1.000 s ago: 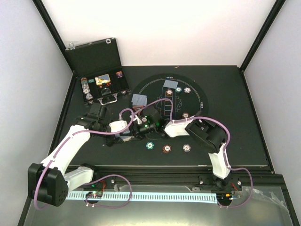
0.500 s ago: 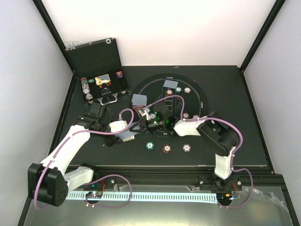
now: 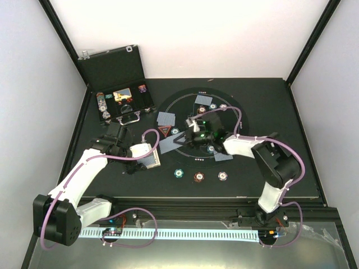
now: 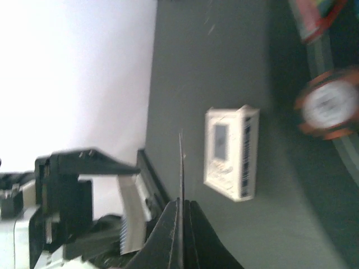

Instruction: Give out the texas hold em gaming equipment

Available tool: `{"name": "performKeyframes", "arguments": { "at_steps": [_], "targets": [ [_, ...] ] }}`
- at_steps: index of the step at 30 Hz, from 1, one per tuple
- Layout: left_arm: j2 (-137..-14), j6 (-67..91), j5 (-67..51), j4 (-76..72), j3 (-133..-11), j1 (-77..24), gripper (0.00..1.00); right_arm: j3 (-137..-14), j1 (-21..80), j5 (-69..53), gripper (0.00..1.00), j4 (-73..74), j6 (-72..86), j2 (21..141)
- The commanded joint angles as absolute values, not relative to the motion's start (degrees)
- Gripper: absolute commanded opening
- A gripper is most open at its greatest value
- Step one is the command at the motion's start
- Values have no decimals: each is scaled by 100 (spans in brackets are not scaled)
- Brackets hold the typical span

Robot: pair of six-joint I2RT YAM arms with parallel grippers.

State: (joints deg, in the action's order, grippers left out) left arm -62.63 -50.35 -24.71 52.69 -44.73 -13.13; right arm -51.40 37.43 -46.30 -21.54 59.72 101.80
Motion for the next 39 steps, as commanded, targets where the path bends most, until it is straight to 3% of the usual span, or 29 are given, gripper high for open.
{"name": "performKeyframes", "arguments": {
  "at_steps": [1,7,12,17,27,39],
  "targets": [
    [-6188,-5051,-2633,5271,-4564,-1283,2,-5454,2873,-4598,1,-1036,5134,10022],
    [-6216,-5041,-2628,5257,-4551,-1283,1,-6858,1766,-4680,1,75,4485,10795],
    [-6231,-5011,-2585,5260,-4553,-1283,2,-7819,1513,-4991,1,313,4588,11486],
    [-6207,-5036,-2577,5202,-4475,-1281,2,-7120,1831,-5044,1,-224,4806,11024],
    [-6189,-5010,-2737,5210,-4570,-1283,2,-4872,3150,-4940,1,-1711,5859,8985],
    [-6137,-5044,-3089,5454,-4618,-1283,2,-4726,4331,-4705,1,-2562,6323,9050]
  ]
}}
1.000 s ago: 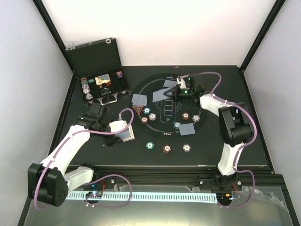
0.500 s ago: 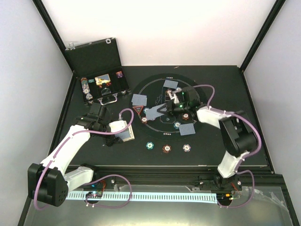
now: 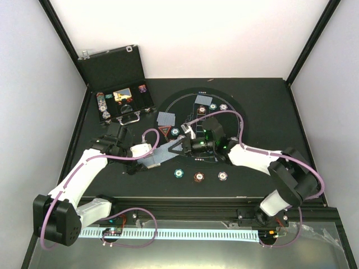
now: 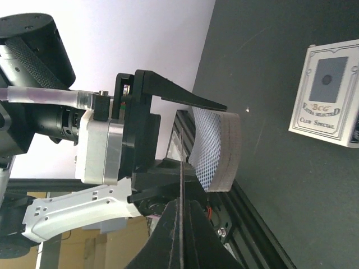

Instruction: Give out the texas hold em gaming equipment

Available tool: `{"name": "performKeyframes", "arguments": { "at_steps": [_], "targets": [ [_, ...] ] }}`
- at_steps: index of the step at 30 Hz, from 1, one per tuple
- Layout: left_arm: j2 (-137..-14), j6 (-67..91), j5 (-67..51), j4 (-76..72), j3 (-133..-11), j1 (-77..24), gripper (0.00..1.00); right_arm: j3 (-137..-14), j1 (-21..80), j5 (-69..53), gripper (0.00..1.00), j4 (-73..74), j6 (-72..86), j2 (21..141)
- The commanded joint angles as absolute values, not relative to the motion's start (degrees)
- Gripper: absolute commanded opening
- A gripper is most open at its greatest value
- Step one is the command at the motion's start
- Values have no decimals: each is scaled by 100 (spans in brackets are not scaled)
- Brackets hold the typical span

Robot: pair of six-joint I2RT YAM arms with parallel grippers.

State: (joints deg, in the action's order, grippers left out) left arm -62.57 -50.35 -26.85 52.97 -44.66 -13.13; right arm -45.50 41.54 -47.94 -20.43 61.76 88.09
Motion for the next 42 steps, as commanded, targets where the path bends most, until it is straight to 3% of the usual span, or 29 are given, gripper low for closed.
{"name": "performKeyframes", "arguments": {
  "at_steps": [1,23,36,38,42],
  "targets": [
    [-6147,-5038,-3113,5466,-4635,-1283,1,-4755,4373,-4713,1,-2661,6366,9122],
    [-6258,-5060,-3200,5537,-4675,-1283,2,-5708,4968,-4537,1,-2514,6122,10295],
    [-6237,-5056,-3228,5555,-4676,-1283,2,-5673,4982,-4453,2,-2364,5773,10338],
    [-6237,-5045,-3234,5550,-4683,-1283,2,-5684,4985,-4416,4,-2390,5803,10348],
    [-6226,-5036,-3203,5539,-4690,-1283,2,-5650,4999,-4345,23,-2331,5779,10355]
  ]
}}
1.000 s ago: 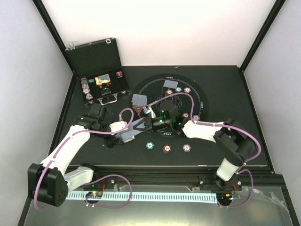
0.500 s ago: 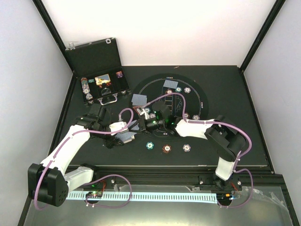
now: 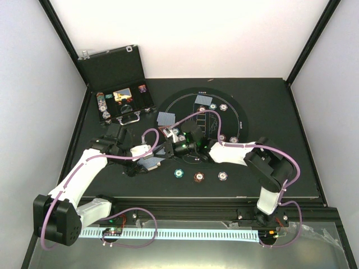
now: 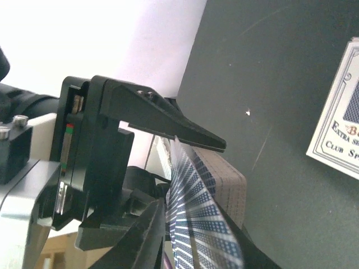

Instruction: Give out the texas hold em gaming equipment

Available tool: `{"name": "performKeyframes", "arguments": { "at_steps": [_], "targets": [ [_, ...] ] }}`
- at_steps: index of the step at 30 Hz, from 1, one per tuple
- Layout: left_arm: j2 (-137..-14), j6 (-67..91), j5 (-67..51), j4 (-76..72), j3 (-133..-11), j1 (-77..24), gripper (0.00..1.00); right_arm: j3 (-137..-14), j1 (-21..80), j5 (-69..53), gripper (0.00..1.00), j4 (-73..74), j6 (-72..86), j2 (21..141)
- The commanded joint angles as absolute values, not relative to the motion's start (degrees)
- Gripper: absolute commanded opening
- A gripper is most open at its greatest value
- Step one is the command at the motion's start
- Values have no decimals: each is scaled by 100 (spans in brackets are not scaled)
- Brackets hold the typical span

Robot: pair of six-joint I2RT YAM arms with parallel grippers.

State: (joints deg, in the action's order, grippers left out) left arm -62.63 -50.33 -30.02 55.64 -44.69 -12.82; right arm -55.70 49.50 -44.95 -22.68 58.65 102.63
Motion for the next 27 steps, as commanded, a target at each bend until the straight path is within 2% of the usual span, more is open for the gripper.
{"name": "performKeyframes", "arguments": {
  "at_steps": [1,4,16,27],
  "targets": [
    [-6226,-5036,-3195,5533,-4691,-1283,2,-5639,4995,-4309,28,-2284,5765,10347],
    [-6224,-5036,-3179,5528,-4682,-1283,2,-5585,5000,-4206,32,-2181,5710,10307],
    [-6196,-5028,-3145,5528,-4684,-1283,2,-5609,4985,-3905,33,-1229,5109,10036],
    [-6172,-5036,-3126,5526,-4675,-1283,2,-5495,4845,-3887,33,-989,4930,9809]
  ]
}}
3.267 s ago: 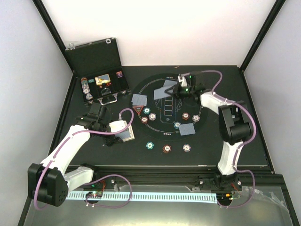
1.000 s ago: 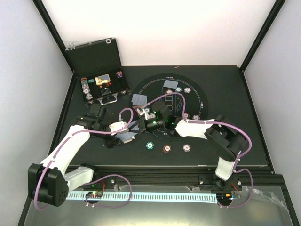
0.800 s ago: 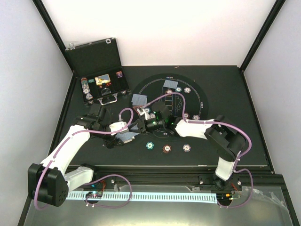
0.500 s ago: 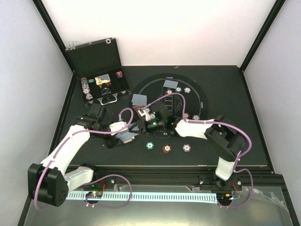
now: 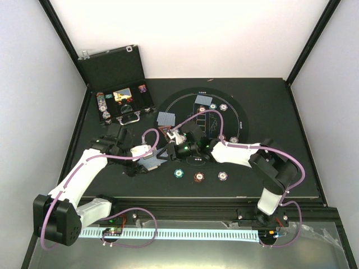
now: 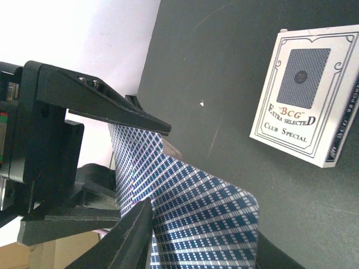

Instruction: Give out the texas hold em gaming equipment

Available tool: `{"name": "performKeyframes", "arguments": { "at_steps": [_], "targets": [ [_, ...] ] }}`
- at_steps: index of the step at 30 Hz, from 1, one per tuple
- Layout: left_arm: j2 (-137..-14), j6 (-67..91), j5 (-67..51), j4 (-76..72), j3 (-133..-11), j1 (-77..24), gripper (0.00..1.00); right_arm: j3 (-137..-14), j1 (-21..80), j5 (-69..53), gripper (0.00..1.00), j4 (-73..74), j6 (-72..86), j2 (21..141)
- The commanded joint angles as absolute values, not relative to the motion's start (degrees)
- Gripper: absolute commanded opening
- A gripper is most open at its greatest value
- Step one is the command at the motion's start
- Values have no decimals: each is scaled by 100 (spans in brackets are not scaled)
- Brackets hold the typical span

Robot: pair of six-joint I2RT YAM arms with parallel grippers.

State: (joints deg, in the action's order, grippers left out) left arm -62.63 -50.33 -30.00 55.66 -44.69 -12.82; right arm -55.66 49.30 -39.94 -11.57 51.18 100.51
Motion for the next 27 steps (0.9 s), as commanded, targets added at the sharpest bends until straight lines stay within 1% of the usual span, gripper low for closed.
{"name": "performKeyframes", "arguments": {
  "at_steps": [1,6,19,23,27],
  "targets": [
    [-6170,-5031,-3124,5528,-4671,-1283,2,-5489,4817,-3881,33,-949,4912,9782],
    [-6162,-5028,-3110,5520,-4674,-1283,1,-5461,4711,-3842,31,-801,4823,9614],
    [-6185,-4999,-3121,5493,-4678,-1283,2,-5458,4668,-3740,9,-439,4620,9346],
    [-6174,-5001,-3113,5502,-4669,-1283,1,-5476,4602,-3735,5,-330,4548,9274],
    [-6170,-5010,-3102,5502,-4675,-1283,2,-5452,4466,-3813,5,-299,4543,9141]
  ]
}}
